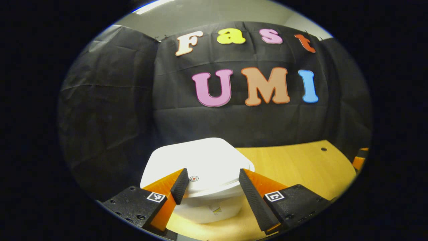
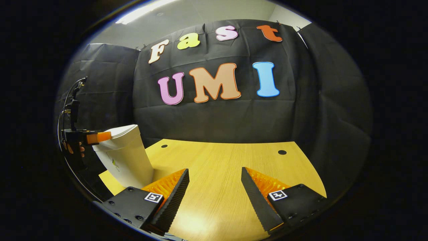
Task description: Press the lid of the desktop garbage bin to open it, pick up the crumpled paper on the desktop and throw it into the bin, then pick up the pop can on the desktop and drop it into the bin, and finally close the garbage bin lid.
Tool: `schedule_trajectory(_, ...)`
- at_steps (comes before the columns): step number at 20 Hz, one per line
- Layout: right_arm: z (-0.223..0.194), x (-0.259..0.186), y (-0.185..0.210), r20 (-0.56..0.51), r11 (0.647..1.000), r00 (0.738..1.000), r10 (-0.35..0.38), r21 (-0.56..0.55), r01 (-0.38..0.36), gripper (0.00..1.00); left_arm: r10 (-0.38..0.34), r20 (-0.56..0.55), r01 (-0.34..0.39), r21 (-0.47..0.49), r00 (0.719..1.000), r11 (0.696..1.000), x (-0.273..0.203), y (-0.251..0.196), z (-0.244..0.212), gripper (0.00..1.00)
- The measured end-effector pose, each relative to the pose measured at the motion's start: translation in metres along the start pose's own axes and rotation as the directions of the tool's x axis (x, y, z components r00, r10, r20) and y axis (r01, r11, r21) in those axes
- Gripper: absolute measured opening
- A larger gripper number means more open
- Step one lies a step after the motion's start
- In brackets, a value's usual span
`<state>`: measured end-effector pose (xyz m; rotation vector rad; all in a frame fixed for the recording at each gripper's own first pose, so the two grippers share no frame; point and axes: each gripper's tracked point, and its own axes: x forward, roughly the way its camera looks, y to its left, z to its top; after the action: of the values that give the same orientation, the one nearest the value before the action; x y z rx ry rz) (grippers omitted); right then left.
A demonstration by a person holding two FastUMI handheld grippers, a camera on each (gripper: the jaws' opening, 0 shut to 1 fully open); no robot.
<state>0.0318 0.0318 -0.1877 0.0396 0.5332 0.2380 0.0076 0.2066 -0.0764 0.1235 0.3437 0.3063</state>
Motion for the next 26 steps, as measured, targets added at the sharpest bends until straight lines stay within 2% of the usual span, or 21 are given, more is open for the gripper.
schedule_trajectory(1, -0.002, 0.001, 0.001, -0.002, 1.0, 1.0, 0.001, 0.003, -0.001, 0.94, -0.011, -0.039, 0.009, -0.059, 0.999, 0.998, 0.002, 0.003, -0.005, 0.92)
schedule_trajectory(2, -0.001, 0.001, 0.001, -0.001, 1.0, 1.0, 0.0, 0.004, 0.0, 0.98, -0.02, -0.053, 0.014, -0.119, 0.998, 0.993, 0.002, 0.002, -0.006, 0.91)
schedule_trajectory(3, 0.0, 0.001, 0.001, 0.005, 1.0, 1.0, -0.003, 0.005, 0.003, 0.98, -0.034, -0.04, 0.028, -0.126, 0.999, 0.992, -0.001, -0.001, -0.006, 0.93)
schedule_trajectory(5, 0.002, 0.002, 0.005, 0.012, 1.0, 1.0, 0.004, 0.012, -0.004, 0.98, -0.036, -0.045, 0.031, -0.107, 0.998, 0.994, -0.001, -0.003, -0.005, 0.9)
schedule_trajectory(8, 0.011, 0.001, 0.007, 0.033, 1.0, 0.999, 0.002, 0.014, -0.002, 0.98, -0.033, 0.043, 0.037, -0.109, 0.999, 0.993, 0.002, -0.003, 0.01, 0.88)
schedule_trajectory(9, 0.019, 0.0, 0.007, 0.048, 1.0, 0.999, -0.001, 0.013, 0.0, 0.98, -0.018, 0.057, 0.025, -0.122, 0.998, 0.992, 0.004, -0.002, 0.016, 0.89)
schedule_trajectory(11, 0.028, -0.004, 0.005, 0.07, 1.0, 0.997, -0.016, 0.008, 0.016, 0.98, -0.012, 0.091, 0.022, -0.111, 0.996, 0.994, 0.006, -0.001, 0.027, 0.96)
schedule_trajectory(13, 0.036, -0.01, 0.004, 0.095, 0.999, 0.995, -0.03, 0.015, 0.028, 0.98, -0.016, 0.14, 0.028, -0.088, 0.99, 0.996, 0.004, -0.003, 0.044, 0.94)
schedule_trajectory(15, 0.044, -0.017, 0.0, 0.123, 0.999, 0.991, -0.048, 0.029, 0.045, 0.94, -0.048, 0.209, 0.063, -0.068, 0.977, 0.996, -0.001, -0.018, 0.065, 0.93)
schedule_trajectory(17, 0.055, -0.024, -0.008, 0.157, 0.997, 0.985, -0.074, 0.041, 0.069, 0.98, -0.099, 0.274, 0.117, -0.049, 0.957, 0.992, -0.009, -0.043, 0.083, 0.93)
schedule_trajectory(18, 0.062, -0.028, -0.013, 0.176, 0.995, 0.98, -0.09, 0.047, 0.083, 0.94, -0.126, 0.307, 0.146, -0.043, 0.943, 0.988, -0.014, -0.058, 0.091, 0.93)
schedule_trajectory(19, 0.069, -0.034, -0.018, 0.195, 0.994, 0.975, -0.104, 0.054, 0.095, 0.94, -0.157, 0.336, 0.179, -0.036, 0.929, 0.983, -0.018, -0.074, 0.098, 0.93)
schedule_trajectory(20, 0.077, -0.038, -0.023, 0.213, 0.992, 0.97, -0.118, 0.064, 0.107, 0.98, -0.185, 0.359, 0.208, -0.028, 0.915, 0.978, -0.023, -0.091, 0.101, 0.93)
schedule_trajectory(21, 0.083, -0.044, -0.027, 0.233, 0.991, 0.964, -0.129, 0.075, 0.114, 0.94, -0.21, 0.377, 0.234, -0.018, 0.902, 0.972, -0.027, -0.106, 0.103, 0.93)
schedule_trajectory(22, 0.089, -0.05, -0.031, 0.248, 0.989, 0.959, -0.138, 0.088, 0.12, 0.98, -0.235, 0.391, 0.26, -0.012, 0.89, 0.965, -0.031, -0.121, 0.104, 0.93)
schedule_trajectory(26, 0.104, -0.07, -0.044, 0.301, 0.983, 0.938, -0.172, 0.112, 0.144, 0.98, -0.325, 0.39, 0.367, -0.034, 0.861, 0.93, -0.046, -0.178, 0.093, 0.93)
